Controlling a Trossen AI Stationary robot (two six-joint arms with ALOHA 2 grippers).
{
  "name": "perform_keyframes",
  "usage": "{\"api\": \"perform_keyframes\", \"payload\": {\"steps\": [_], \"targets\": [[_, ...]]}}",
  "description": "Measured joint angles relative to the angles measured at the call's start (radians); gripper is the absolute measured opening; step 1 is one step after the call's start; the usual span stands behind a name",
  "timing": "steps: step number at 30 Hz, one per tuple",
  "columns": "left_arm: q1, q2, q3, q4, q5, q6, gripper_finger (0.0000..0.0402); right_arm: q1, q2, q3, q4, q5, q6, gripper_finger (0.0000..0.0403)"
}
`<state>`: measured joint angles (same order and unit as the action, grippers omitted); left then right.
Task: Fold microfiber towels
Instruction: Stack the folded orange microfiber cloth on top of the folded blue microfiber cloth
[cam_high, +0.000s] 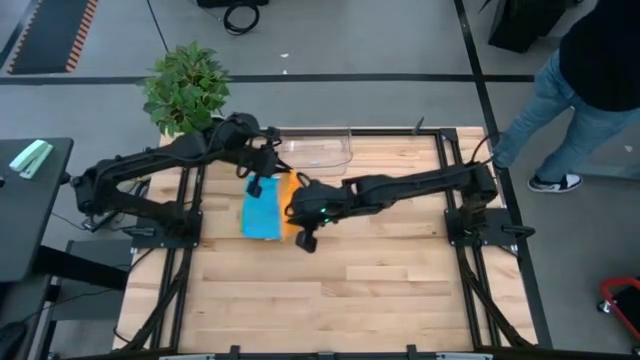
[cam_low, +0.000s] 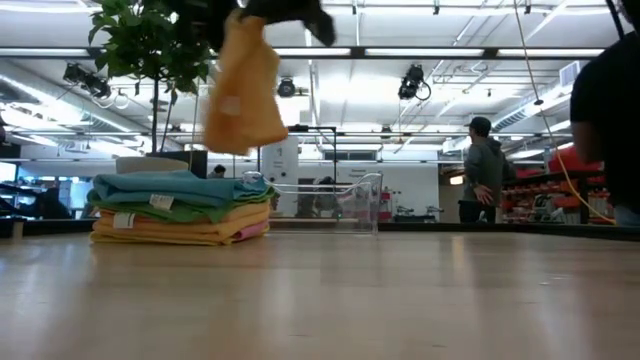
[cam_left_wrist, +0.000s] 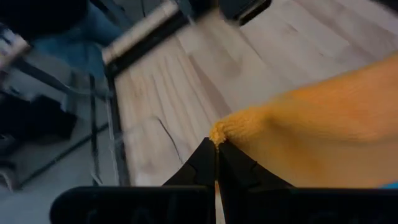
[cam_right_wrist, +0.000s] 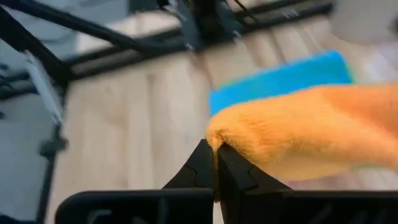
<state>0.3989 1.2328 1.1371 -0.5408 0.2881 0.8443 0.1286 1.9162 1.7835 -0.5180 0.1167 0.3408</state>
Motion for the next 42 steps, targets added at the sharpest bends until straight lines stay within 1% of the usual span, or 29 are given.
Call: {"api": "perform_keyframes", "payload": {"steps": [3, 5, 8, 11, 14, 17, 21, 25, 28, 32, 37, 42], "targets": [[-0.012, 0.048, -0.002, 0.080, 0.001, -0.011, 0.0009, -0.014, -0.044, -0.006, -0.120, 0.032, 0.007, 0.0005], [-0.015, 0.083, -0.001, 0.162, 0.016, -0.027, 0.0009, -0.019, -0.066, -0.008, -0.170, 0.062, 0.012, 0.0005], [-0.003, 0.110, 0.000, 0.222, 0.024, -0.047, 0.0009, -0.025, -0.084, -0.009, -0.154, 0.065, 0.023, 0.0005], [0.048, 0.110, 0.000, 0.176, 0.052, -0.063, 0.0009, -0.025, -0.054, -0.007, -0.101, 0.055, 0.027, 0.0005], [0.125, 0.109, 0.000, 0.057, 0.086, -0.071, 0.0009, -0.036, 0.026, -0.009, -0.020, 0.014, 0.024, 0.0005], [0.194, 0.108, -0.020, -0.047, 0.104, -0.024, 0.0009, -0.062, 0.112, -0.001, 0.064, -0.029, 0.040, 0.0005], [0.243, 0.094, -0.112, -0.067, 0.096, 0.001, 0.0009, -0.093, 0.204, 0.036, 0.176, -0.083, 0.050, 0.0005], [0.251, 0.036, -0.148, -0.044, 0.101, 0.006, 0.0009, -0.096, 0.234, 0.055, 0.228, -0.121, 0.029, 0.0005], [0.232, 0.001, -0.147, -0.004, 0.105, 0.005, 0.0009, -0.092, 0.206, 0.056, 0.176, -0.140, 0.019, 0.0005], [0.189, -0.030, -0.146, 0.087, 0.099, -0.058, 0.0009, -0.080, 0.106, 0.056, 0.060, -0.144, -0.012, 0.0005], [0.122, -0.030, -0.146, 0.195, 0.086, -0.156, 0.0009, -0.074, -0.012, 0.058, -0.089, -0.140, -0.049, 0.0005], [0.072, 0.009, -0.145, 0.297, 0.075, -0.205, 0.0009, -0.068, -0.081, 0.058, -0.254, -0.121, -0.043, 0.0005]]}}
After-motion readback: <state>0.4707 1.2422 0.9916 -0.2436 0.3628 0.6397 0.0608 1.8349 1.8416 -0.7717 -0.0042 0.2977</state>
